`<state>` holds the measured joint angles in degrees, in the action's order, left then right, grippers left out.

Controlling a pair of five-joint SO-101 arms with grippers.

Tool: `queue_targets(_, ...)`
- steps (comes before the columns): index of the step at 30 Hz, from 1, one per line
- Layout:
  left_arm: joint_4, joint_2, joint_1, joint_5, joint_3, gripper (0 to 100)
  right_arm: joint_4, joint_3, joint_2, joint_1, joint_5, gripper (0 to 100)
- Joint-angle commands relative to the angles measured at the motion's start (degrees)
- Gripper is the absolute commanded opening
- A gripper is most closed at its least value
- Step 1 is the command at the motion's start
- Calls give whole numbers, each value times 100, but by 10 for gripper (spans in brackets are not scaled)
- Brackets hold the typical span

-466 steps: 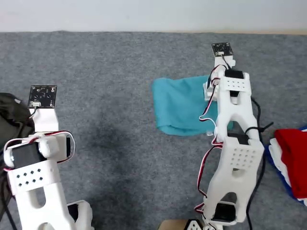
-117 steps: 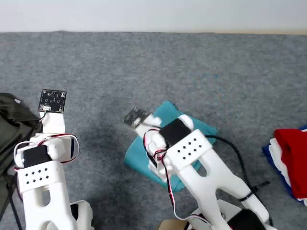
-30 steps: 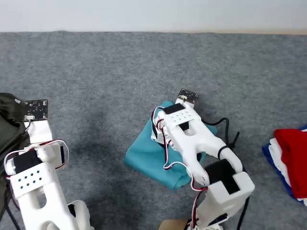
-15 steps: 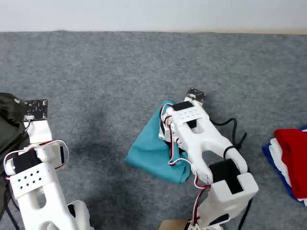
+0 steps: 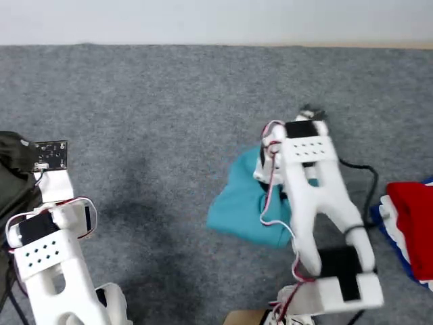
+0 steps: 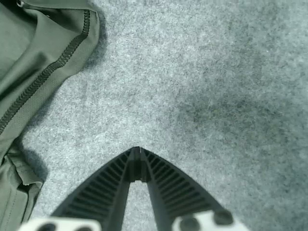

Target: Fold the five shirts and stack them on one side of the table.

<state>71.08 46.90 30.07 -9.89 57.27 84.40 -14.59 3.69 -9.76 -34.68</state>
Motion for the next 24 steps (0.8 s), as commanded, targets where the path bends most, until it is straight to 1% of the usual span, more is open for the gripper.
queue_targets(1, -114, 114, 9, 44, -75, 4, 101, 316, 1015, 92, 281, 9)
queue_targets(4, -114, 114, 9, 26, -75, 4, 101, 299, 1604, 92, 378, 9)
queue_targets(8, -105, 114, 0, 18, -75, 4, 101, 290, 2281, 127, 695, 9)
queue_targets(11, -79, 114, -114, 9, -75, 4, 57, 308, 2642, 453, 862, 9)
queue_targets(19, -114, 105, -132, 9, -382, 4, 40, 325, 2853, 2220, 1354, 8)
queue_targets(24, -123, 105, -132, 0, -338, 4, -110, 325, 2870, 3178, 1644, 8)
